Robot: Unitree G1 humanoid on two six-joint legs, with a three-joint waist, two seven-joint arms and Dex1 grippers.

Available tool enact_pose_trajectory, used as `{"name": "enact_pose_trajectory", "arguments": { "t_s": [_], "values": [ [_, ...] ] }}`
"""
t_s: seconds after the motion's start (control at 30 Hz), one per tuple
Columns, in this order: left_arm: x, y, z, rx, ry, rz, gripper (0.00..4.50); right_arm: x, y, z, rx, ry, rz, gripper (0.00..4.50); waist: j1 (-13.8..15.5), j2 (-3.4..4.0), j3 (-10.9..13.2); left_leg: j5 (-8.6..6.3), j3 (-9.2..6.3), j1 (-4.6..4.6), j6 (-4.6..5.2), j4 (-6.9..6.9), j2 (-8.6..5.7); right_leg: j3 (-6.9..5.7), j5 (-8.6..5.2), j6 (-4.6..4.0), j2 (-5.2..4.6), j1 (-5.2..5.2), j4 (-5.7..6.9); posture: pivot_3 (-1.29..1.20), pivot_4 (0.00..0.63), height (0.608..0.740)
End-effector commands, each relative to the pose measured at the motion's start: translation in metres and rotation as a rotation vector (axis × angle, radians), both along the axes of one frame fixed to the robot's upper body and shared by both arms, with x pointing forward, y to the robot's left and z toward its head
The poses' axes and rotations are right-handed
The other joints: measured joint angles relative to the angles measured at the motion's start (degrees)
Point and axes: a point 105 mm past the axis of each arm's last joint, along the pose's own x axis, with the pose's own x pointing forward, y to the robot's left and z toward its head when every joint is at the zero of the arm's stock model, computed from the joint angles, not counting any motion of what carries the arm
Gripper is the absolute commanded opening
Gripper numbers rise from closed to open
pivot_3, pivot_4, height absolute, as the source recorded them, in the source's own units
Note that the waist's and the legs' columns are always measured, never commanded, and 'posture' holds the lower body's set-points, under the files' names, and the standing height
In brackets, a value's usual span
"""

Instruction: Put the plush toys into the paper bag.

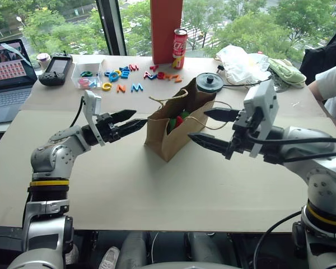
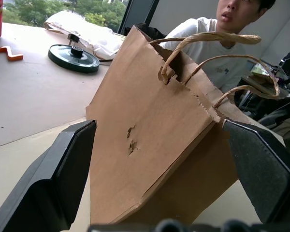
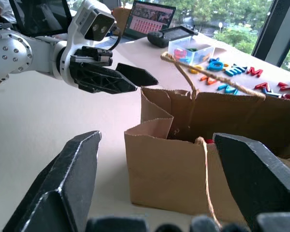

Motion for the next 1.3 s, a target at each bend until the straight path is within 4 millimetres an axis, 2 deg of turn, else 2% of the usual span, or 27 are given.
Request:
{"name": "enact_pose_trajectory", "arguments": {
  "t_s": [0.03, 0.17, 0.27, 0.37, 0.57, 0.77, 0.87, 1.3],
  "values": [
    [-0.002, -0.009, 0.003, 0.016, -0.058, -0.034, 4.5, -0.001, 0.01, -0.008, -0.005, 0.008, 0.03, 2.51, 0.0, 0.0, 0.0, 0.0, 0.0, -0.03, 0.0, 0.0, 0.0, 0.0, 0.0, 0.0, 0.0, -0.02, -0.01, 0.0, 0.15, 0.739],
    [-0.004, -0.013, -0.001, 0.023, -0.059, -0.057, 4.5, 0.012, 0.012, -0.026, -0.056, 0.052, -0.018, 1.15, 0.0, 0.0, 0.0, 0.0, 0.0, -0.07, 0.0, 0.0, 0.0, 0.0, 0.0, 0.0, -0.02, -0.03, -0.01, 0.0, 0.15, 0.739],
    [-0.006, -0.015, -0.002, 0.03, -0.054, -0.084, 4.5, 0.037, 0.011, -0.04, -0.108, 0.066, -0.121, 0.07, -0.1, 0.0, 0.0, 0.0, 0.0, -0.04, 0.0, 0.01, -0.01, 0.0, 0.0, 0.0, -0.01, -0.02, -0.01, 0.0, 0.15, 0.739],
    [-0.009, -0.018, -0.006, 0.061, -0.061, -0.109, 4.5, 0.056, 0.017, -0.041, -0.122, 0.046, -0.186, 0.07, -0.2, 0.0, 0.0, 0.02, 0.03, -0.03, 0.03, 0.03, 0.0, 0.02, 0.0, 0.0, 0.02, -0.05, 0.03, 0.0, 0.15, 0.739],
    [-0.009, -0.029, -0.021, 0.175, -0.123, -0.112, 4.5, 0.079, 0.027, -0.033, -0.087, 0.02, -0.261, 0.07, 0.0, 0.0, 0.0, 0.02, 0.03, -0.07, 0.03, 0.0, 0.0, 0.01, 0.0, 0.0, 0.01, -0.09, 0.03, 0.0, 0.15, 0.739],
    [-0.007, -0.045, -0.03, 0.24, -0.199, -0.084, 4.5, 0.082, 0.041, -0.027, -0.054, 0.007, -0.26, 0.07, 0.2, 0.0, 0.0, 0.02, 0.05, -0.12, 0.03, 0.0, 0.01, -0.01, 0.01, 0.0, -0.05, -0.08, 0.02, 0.0, 0.15, 0.739],
    [0.002, -0.049, -0.03, 0.223, -0.216, -0.01, 4.5, 0.081, 0.046, -0.027, -0.042, 0.011, -0.255, 0.07, 0.2, 0.0, 0.0, 0.02, 0.04, -0.12, 0.03, 0.0, 0.01, -0.01, 0.01, 0.0, -0.04, -0.08, 0.04, 0.0, 0.15, 0.739],
    [0.021, -0.067, -0.028, 0.152, -0.259, 0.14, 4.5, 0.083, 0.048, -0.03, -0.042, 0.012, -0.265, 0.07, 0.1, 0.0, 0.0, 0.02, 0.01, -0.1, 0.03, 0.01, 0.01, -0.02, 0.01, 0.0, -0.04, -0.08, 0.08, 0.0, 0.15, 0.739]
  ]
}}
